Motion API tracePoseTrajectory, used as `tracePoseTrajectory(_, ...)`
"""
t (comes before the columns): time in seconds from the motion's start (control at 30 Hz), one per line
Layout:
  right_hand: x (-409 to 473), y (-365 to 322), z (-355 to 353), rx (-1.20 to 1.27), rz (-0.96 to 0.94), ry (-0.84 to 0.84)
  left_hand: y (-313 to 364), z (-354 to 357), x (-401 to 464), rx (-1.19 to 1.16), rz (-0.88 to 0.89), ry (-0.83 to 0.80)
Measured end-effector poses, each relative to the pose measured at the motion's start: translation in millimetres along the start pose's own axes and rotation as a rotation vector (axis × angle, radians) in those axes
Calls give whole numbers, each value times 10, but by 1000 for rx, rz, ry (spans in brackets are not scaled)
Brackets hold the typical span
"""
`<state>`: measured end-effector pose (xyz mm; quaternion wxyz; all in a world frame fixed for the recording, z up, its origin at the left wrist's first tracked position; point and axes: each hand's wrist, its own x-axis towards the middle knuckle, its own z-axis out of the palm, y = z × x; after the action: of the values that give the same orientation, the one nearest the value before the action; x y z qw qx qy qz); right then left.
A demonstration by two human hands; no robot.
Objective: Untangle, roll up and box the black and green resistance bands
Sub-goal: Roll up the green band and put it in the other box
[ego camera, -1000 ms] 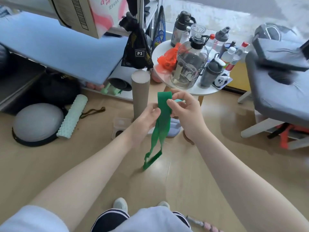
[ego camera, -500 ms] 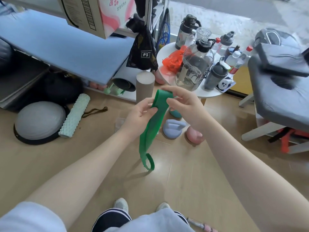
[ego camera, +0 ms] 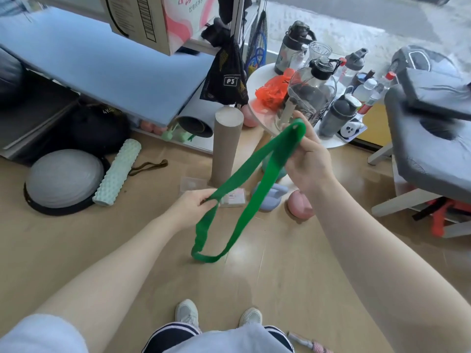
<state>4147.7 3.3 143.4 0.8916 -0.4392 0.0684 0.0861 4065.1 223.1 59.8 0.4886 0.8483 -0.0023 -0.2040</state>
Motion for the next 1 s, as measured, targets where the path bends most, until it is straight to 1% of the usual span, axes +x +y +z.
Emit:
tracePoseTrajectory(0.07,44,104,-199,-66,46,93,-35,-120,-14,39,-5,156)
tracePoseTrajectory(0.13,22,245,-372,-92,98,149,-56,-265,-21,-54,-30,263)
tracePoseTrajectory(0.17,-10,303,-447,-95,127,159,-56,-337,-19,-121,-33,274)
tracePoseTrajectory(0.23,-105,379,-562,-121,209,162,-33,-476,-19,-216,-9,218)
tracePoseTrajectory(0.33,-276,492,-752,-303,300,167,82,-657,-49,-202,104,120)
tracePoseTrajectory(0.43,-307,577,-833,-506,387,107,289,-717,-30,-32,180,15)
tracePoseTrajectory(0.5,-227,642,-730,-581,487,1,414,-628,3,184,236,-103)
tracePoseTrajectory(0.53,-189,689,-621,-609,546,-46,456,-564,20,261,268,-132)
tracePoseTrajectory(0.57,-161,759,-498,-660,613,-81,478,-506,36,284,295,-138)
tracePoseTrajectory(0.63,-148,898,-253,-818,765,-170,515,-417,44,254,341,-129)
tracePoseTrajectory(0.7,-140,1011,-94,-890,857,-205,550,-375,47,261,390,-140)
tracePoseTrajectory(0.8,-100,1080,-64,-917,892,-122,530,-349,23,312,428,-180)
tracePoseTrajectory(0.93,-108,1160,-108,-932,989,-139,397,-299,-13,335,413,-184)
tracePoseTrajectory(1.0,-96,1181,-121,-1014,977,-151,330,-240,-19,344,453,-193)
